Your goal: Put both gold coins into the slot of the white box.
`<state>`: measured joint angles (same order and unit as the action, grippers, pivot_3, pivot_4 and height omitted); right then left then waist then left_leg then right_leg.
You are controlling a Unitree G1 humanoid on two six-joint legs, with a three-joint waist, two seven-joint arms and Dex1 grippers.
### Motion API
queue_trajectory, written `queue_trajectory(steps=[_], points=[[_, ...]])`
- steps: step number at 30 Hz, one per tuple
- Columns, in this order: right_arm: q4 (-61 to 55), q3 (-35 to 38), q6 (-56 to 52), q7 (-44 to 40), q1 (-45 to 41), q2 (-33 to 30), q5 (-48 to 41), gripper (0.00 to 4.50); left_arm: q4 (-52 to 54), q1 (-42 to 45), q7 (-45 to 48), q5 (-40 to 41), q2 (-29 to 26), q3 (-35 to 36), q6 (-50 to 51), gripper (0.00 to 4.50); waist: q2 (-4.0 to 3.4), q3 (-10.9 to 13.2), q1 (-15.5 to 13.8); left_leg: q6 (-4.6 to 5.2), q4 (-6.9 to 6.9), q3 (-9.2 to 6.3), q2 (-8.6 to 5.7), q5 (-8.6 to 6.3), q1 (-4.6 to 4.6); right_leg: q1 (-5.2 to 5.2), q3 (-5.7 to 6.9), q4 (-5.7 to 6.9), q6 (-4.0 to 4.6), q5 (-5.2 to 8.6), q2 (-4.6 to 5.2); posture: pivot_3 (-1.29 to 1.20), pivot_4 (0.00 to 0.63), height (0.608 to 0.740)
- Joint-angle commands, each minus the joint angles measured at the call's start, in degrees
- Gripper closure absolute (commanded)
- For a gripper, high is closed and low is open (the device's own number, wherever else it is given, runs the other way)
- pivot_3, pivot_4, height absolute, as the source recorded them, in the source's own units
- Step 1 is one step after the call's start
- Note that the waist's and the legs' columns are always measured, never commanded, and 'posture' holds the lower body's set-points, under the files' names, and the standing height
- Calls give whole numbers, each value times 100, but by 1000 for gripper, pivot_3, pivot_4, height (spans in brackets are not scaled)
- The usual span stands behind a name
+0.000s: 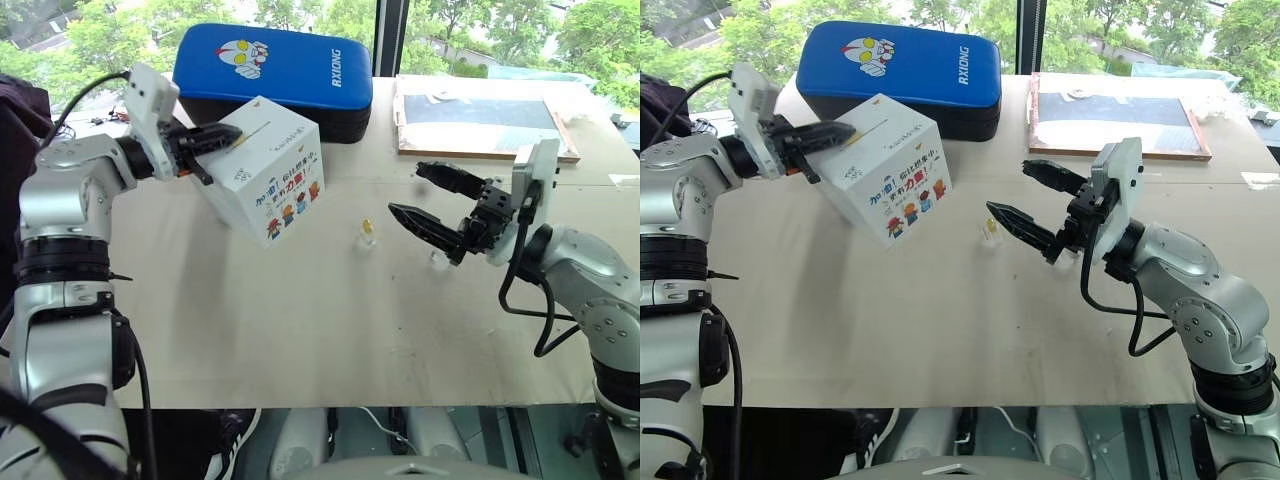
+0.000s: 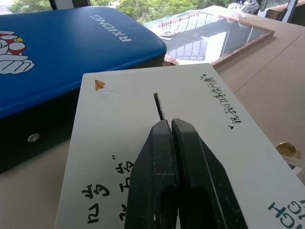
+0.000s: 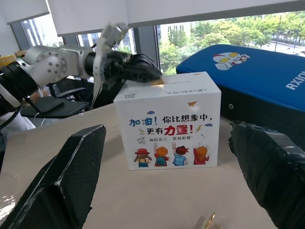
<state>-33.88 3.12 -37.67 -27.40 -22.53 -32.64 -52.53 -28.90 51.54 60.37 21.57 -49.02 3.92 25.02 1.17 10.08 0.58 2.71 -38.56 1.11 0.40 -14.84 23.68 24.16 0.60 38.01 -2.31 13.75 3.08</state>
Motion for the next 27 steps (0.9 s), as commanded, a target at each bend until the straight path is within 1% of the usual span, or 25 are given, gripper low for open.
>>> queue_trajectory(steps=[1, 2, 3, 5, 9, 11, 13, 15, 18, 20, 23, 26, 27], points=[[-246, 121, 22, -89, 8, -14, -108, 0, -43, -110, 62, -188, 70, -43, -102, 2523, 1, 0, -11, 0, -1, -2, 0, 0, 1, 0, 2, 0, 0, 0, 0, 0, 150, 740], [-240, 119, 29, -101, 14, -9, -97, 0, 4, -134, 45, -178, 103, 4, -147, 2302, 0, 0, -13, 0, -5, -5, 0, 0, 3, -1, 4, 0, 0, 0, 0, 0, 150, 740], [-224, 89, 51, -124, 22, -1, -46, 0, 93, -155, 72, -102, 123, 91, -175, 1961, 0, 0, -15, 0, -6, -4, 0, 0, 3, -2, 3, 0, 0, 0, 1, 0, 150, 740], [-180, -30, 111, -153, 47, 12, 164, 0, 269, -161, 111, 92, 161, 305, -142, 1961, 1, 0, -20, 1, -9, -1, -1, 0, 4, -3, 2, -2, 0, 0, 3, 0, 150, 740], [55, -597, 281, 8, 205, 153, 1035, 0, 758, -166, 184, 509, 138, 722, 125, 1961, 12, 4, -14, 1, -13, -7, 0, 0, 10, -2, 5, -2, 0, 0, 3, 0, 150, 740], [324, -1018, 361, 98, 205, 177, 1672, 0, 1108, -207, 281, 763, 77, 880, 347, 1961, 13, 5, -2, 0, -14, -11, 1, 0, 15, 0, 8, -2, 0, 0, 0, 0, 150, 740], [749, -1409, 364, 389, 152, 421, 2217, 0, 1627, -275, 464, 1180, -27, 1052, 761, 1961, 21, 1, 10, 0, -15, -7, 0, 0, 15, 0, 5, -2, 0, 0, 1, 0, 150, 740], [1215, -1604, 425, 690, 8, 808, 2610, 0, 2168, -399, 614, 1563, -177, 1160, 1205, 1961, 21, 0, 31, -3, -16, -4, 0, 1, 14, 1, 2, -3, 0, 0, 2, 0, 150, 740], [1945, -1769, 417, 1110, -306, 1414, 3132, 0, 2995, -896, 952, 1682, -682, 1026, 1584, 1961, 16, 3, 93, -23, -15, -1, 3, 13, 11, 3, -2, 0, 0, 0, 0, 0, 150, 740], [2253, -1798, 468, 1158, -432, 1682, 3320, 0, 3334, -1148, 1067, 1775, -901, 984, 1734, 1961, 12, 4, 117, -27, -9, 0, 2, 16, 5, 6, -9, 3, 0, 0, -3, 0, 150, 740], [2783, -1788, 607, 1195, -617, 2095, 3528, 0, 4067, -1886, 1349, 1739, -1411, 814, 1923, 1961, 13, 4, 126, -27, -7, -6, 4, 16, 6, 5, -5, 0, 1, 0, -5, 0, 150, 740], [3165, -1753, 663, 1208, -769, 2357, 3716, 0, 4282, -2365, 1305, 1587, -1718, 680, 2068, 1961, 11, 5, 132, -27, -4, -2, 3, 16, 5, 6, -9, -2, 1, 0, -4, 0, 150, 740], [3247, -1746, 681, 1193, -806, 2411, 3772, 579, 4279, -2434, 1247, 1545, -1747, 662, 2068, 1929, 12, 5, 126, -27, -4, -3, 2, 16, 6, 6, -7, -2, 1, 0, -3, 0, 150, 740]])
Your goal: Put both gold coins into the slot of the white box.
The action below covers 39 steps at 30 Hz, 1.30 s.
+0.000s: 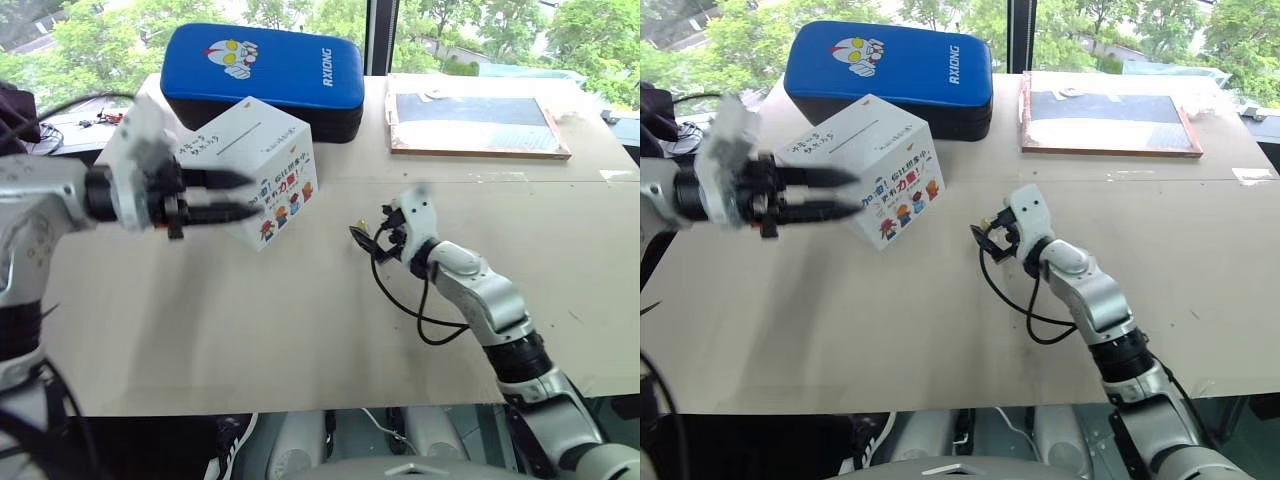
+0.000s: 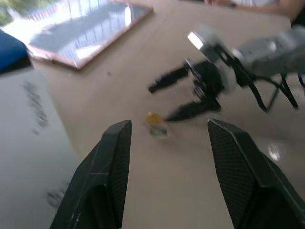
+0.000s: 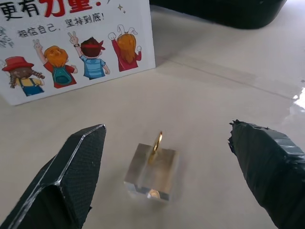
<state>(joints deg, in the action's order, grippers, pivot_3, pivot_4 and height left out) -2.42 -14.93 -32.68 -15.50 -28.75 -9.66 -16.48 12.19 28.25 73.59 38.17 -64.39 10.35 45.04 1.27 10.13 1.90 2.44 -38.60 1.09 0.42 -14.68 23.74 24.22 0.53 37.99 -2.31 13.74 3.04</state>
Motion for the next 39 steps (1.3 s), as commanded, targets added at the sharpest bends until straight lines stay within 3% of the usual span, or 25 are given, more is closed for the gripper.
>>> queue_trajectory(steps=[1, 8, 16, 22, 30, 34, 39], points=[[151, 71, 198, -19, -208, 156, 207, 874, 168, -151, -113, -143, -223, 11, 48, 1929, 0, 0, -10, 0, -1, -1, 0, 0, 0, -1, 2, 0, 0, 0, 0, 0, 150, 740], [224, 151, 166, -175, -248, 287, 342, 4410, 307, -258, -259, -211, -274, -76, 77, 1929, 0, 0, -5, 0, 0, -1, -1, 0, 0, 0, 1, 0, 0, 0, -1, 0, 150, 740], [-24, 500, -20, -249, -219, 469, 100, 4462, 342, -167, -342, -173, -162, -79, 79, 1929, 0, 0, 5, 1, 1, -1, -1, -1, 0, 1, 1, 1, 0, 0, -2, 0, 150, 740], [-578, 1529, -554, -103, -347, 1158, -1148, 4462, 405, 52, -1004, 866, 593, 439, 899, 1929, 1, -1, 1, 1, 0, -4, 1, -1, 0, 1, 2, 5, 0, -1, 0, 0, 150, 740], [-1368, 2482, -993, 434, -747, 2186, -3503, 4462, 85, 568, -4012, 3318, 3034, 1681, 1647, 1929, 10, -7, -27, 1, -6, -26, 0, -1, 1, -7, 5, 8, -1, -3, 20, 0, 150, 740], [-1513, 2368, -923, 610, -924, 2244, -4198, 4462, 219, 523, -5509, 4492, 4102, 1725, 1320, 1929, 11, -8, -32, -2, -6, -24, -10, 1, 0, -6, 5, 11, -2, -3, 56, 0, 150, 740], [-1586, 2146, -808, 705, -976, 2134, -4646, 4462, 447, 352, -6538, 5091, 4821, 1496, 832, 1929, 10, -9, 11, -2, -5, -20, -11, 1, -4, -5, 3, 17, -1, -4, 53, 0, 150, 740]])
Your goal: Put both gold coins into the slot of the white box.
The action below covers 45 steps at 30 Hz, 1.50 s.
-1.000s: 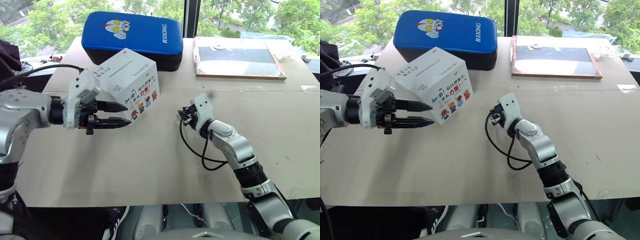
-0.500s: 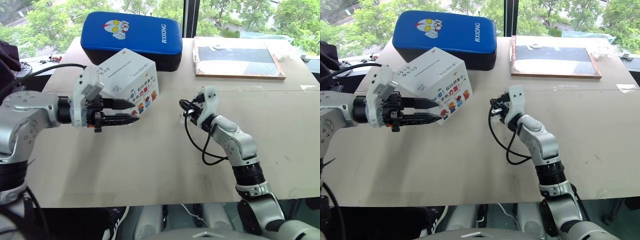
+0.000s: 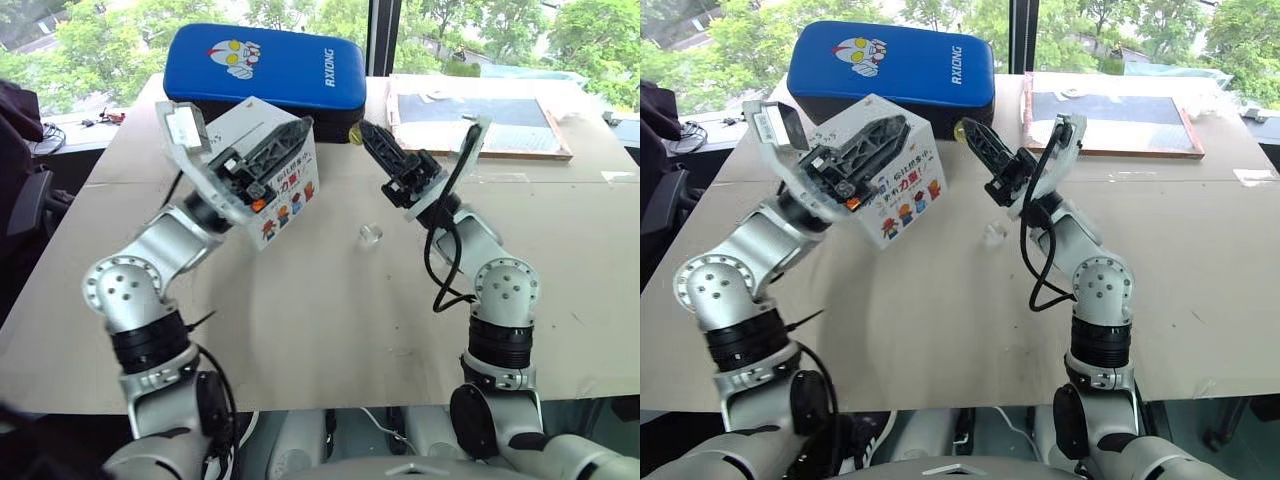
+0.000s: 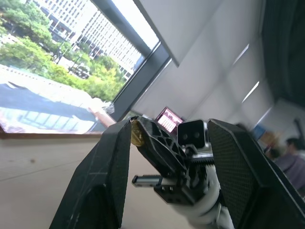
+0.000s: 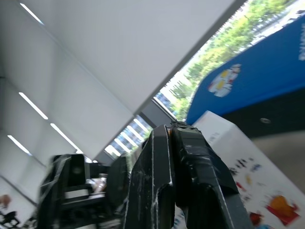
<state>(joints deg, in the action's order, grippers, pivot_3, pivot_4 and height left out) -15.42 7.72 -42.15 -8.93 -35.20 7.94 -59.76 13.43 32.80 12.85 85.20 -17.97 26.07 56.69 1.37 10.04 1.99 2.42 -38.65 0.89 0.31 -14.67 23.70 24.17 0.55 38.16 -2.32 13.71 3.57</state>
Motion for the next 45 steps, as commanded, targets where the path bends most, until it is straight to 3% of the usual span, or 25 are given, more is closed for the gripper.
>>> queue_trajectory(steps=[1, 12, 21, 26, 45], points=[[-286, -154, 164, 68, -320, 352, -365, 4462, 391, -183, -582, 470, 284, -128, -423, 1929, 0, -1, 3, 0, 0, 0, 0, 0, 0, 0, 0, 2, 0, 0, -1, 0, 150, 740], [-428, -497, 173, 80, -229, 149, -911, 4462, 803, -529, -1079, 1067, 570, -708, -1062, 1929, 0, -1, -40, 0, -4, 5, -3, 0, 0, -2, -4, 1, 0, 0, -33, 0, 150, 740], [-410, -587, 226, 110, -217, 97, -1037, 4462, 781, -562, -918, 1456, 318, -985, -1218, 1929, 0, -1, -71, 0, -4, 6, -1, 0, -1, -2, 3, 0, 0, 0, -44, 0, 150, 740], [-408, -605, 234, 122, -209, 102, -1081, 4500, 752, -578, -786, 1534, 237, -1014, -1322, 4099, 0, -1, -109, 1, -4, 7, -1, 0, 0, -2, 4, -4, 0, 0, -46, 0, 150, 740], [-305, -524, 410, 374, -286, 129, -1472, 4500, 728, -761, -491, 1974, 28, -927, -1501, 4123, 0, -1, -115, 2, -4, 6, -1, -1, 1, -2, 4, -8, 0, 0, -46, 0, 150, 740]])
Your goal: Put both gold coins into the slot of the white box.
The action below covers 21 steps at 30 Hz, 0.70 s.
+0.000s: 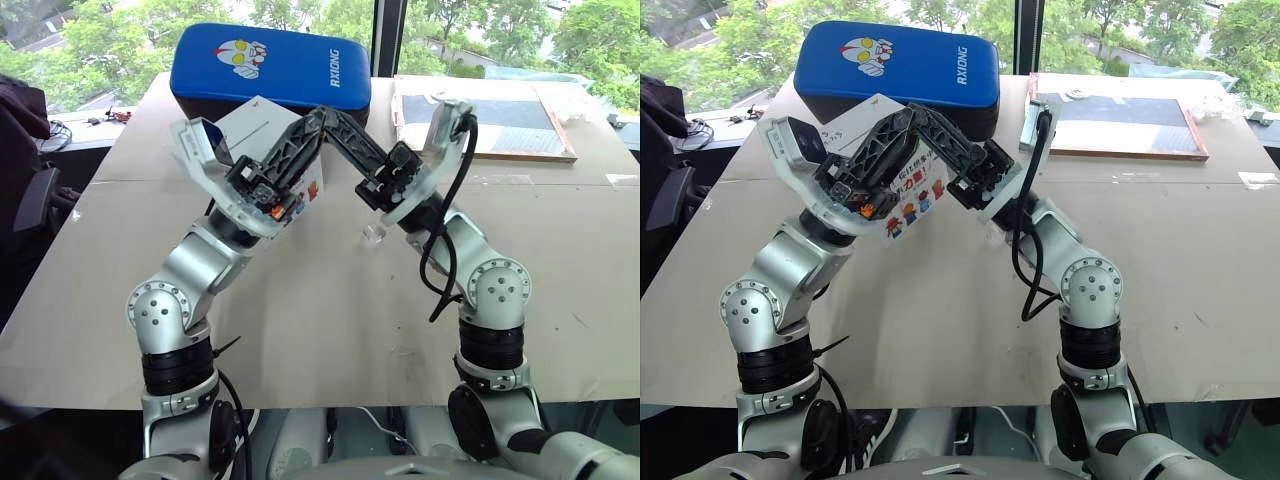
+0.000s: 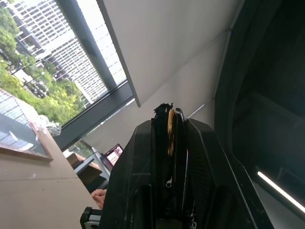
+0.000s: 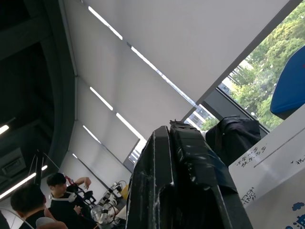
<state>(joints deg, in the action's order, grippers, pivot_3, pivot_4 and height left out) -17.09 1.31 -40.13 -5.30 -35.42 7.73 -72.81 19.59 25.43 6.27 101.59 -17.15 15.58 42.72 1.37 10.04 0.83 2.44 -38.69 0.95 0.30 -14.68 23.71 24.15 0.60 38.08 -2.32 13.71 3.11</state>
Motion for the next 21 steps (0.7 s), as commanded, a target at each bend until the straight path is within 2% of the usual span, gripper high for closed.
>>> queue_trajectory(steps=[1, 2, 3, 5, 6, 10, 11, 12, 21], points=[[-134, 114, 219, 22, -267, 145, -166, 4500, 127, -29, 206, 349, -78, 133, -100, 4123, 0, 0, 3, 0, 0, 0, 0, 0, 0, 0, 0, 0, 0, 0, 0, 0, 150, 740], [-131, 109, 229, 29, -268, 139, -170, 4500, 136, -35, 219, 356, -97, 135, -104, 3112, 0, 0, 3, 0, 0, 1, 0, 0, 0, 0, -1, 0, 0, 0, 0, 0, 150, 740], [-129, 100, 238, 32, -266, 131, -174, 4500, 144, -40, 188, 303, -116, 127, -132, 2846, 0, 0, 0, 0, 0, 0, 0, 0, 0, 0, -1, 0, 0, 0, 0, 0, 150, 740], [-124, 77, 254, 21, -255, 124, -158, 4500, 141, -71, 210, 341, -155, 122, -149, 2025, 0, 0, -3, 0, 0, 0, 0, 0, 0, 0, 0, -1, 0, 0, 0, 0, 150, 740], [-121, 64, 262, 16, -247, 121, -148, 4500, 135, -94, 246, 412, -177, 124, -141, 2025, 0, 0, -3, 0, 0, 0, 0, 0, 0, 0, 0, -1, 0, 0, 0, 0, 150, 740], [-115, 33, 284, 5, -237, 116, -127, 4500, 74, -96, 274, 554, -239, 132, -169, 3845, 0, 0, -1, 0, 1, 0, 1, 0, 0, 0, 0, -3, 0, 0, 0, 0, 150, 740], [-114, 31, 287, 4, -238, 115, -127, 4500, 64, -89, 278, 566, -249, 128, -179, 4215, 0, 0, -1, 0, 1, 0, 1, 0, 0, 0, 0, -3, 0, 0, 0, 0, 150, 740], [-114, 28, 288, -3, -240, 112, -126, 4500, 57, -86, 286, 571, -259, 118, -184, 4377, 0, 0, -1, 0, 1, 0, 1, 0, 0, 0, 0, -3, 0, 0, 0, 0, 150, 740], [-199, -72, 201, -68, -206, 68, -199, 4500, 24, -19, 264, 474, -255, -30, -227, 4377, 0, 0, -1, 0, 2, 0, 1, 0, 1, 0, 0, -5, 0, 0, 0, 0, 150, 740]])
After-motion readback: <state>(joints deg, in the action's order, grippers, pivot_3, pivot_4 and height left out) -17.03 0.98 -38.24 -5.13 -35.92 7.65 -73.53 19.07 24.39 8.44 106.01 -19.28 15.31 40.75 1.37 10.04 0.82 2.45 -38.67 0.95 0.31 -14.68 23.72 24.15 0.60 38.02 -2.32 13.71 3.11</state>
